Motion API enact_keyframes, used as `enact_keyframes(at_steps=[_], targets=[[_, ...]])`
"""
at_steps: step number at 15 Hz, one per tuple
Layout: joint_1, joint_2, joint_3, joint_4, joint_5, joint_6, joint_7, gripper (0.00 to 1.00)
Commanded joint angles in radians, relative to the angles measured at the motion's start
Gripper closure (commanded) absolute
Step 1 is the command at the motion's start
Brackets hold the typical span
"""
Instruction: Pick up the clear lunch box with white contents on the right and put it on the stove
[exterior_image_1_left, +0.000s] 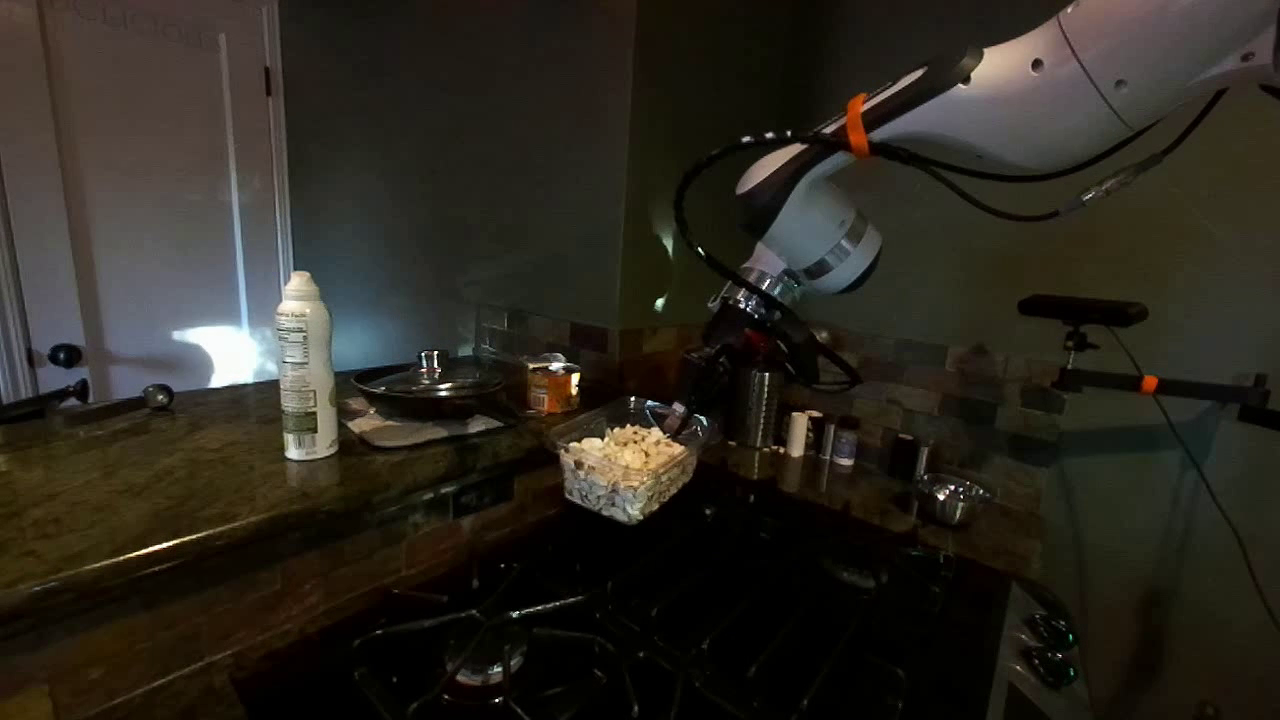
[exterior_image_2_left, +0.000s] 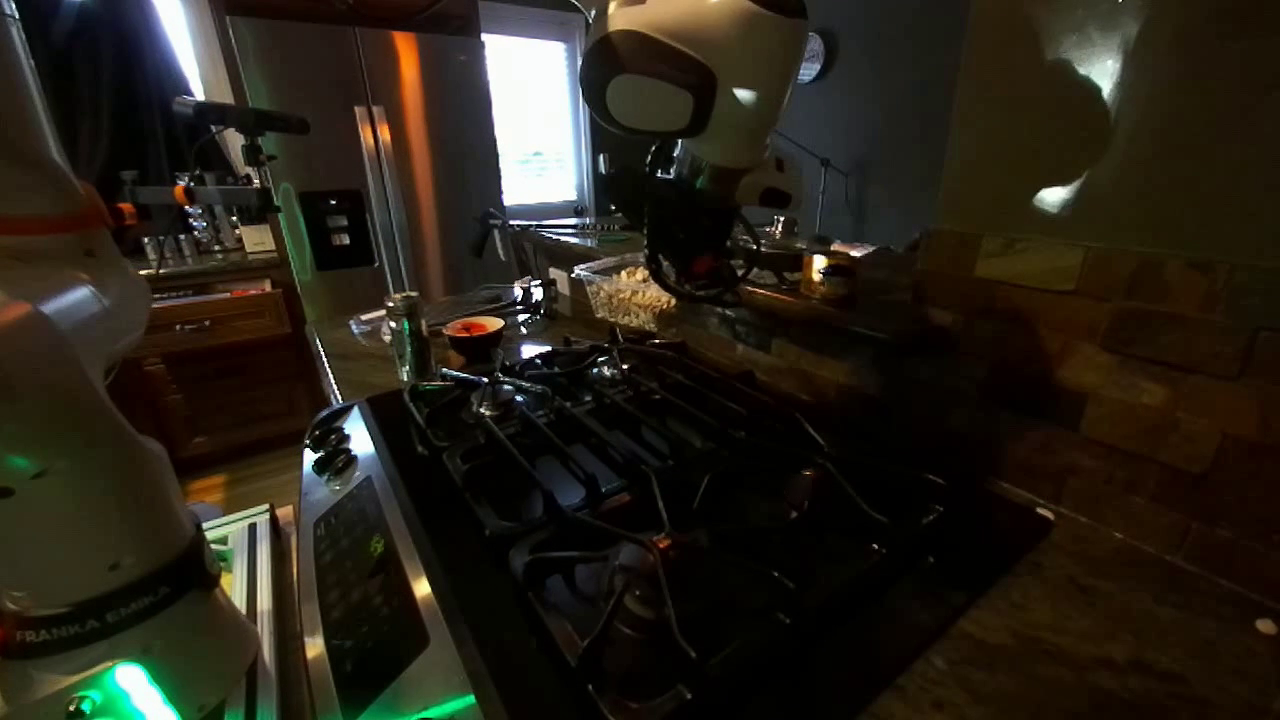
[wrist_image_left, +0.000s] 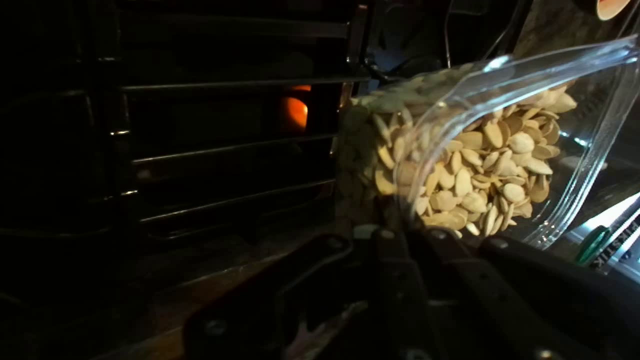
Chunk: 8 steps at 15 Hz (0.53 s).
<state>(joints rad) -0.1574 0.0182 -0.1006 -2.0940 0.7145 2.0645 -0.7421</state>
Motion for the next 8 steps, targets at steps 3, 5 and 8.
enact_keyframes(at_steps=[3,5,8], targets=[[0.024,0.0,0.0,0.002,-0.016,-0.002,0.0,0.97],[0.033,0.007,0.009,0.001,-0.013,0.021,0.033,0.99],[0.07,0.004,0.044,-0.022,-0.003,0.083,0.114,0.99]])
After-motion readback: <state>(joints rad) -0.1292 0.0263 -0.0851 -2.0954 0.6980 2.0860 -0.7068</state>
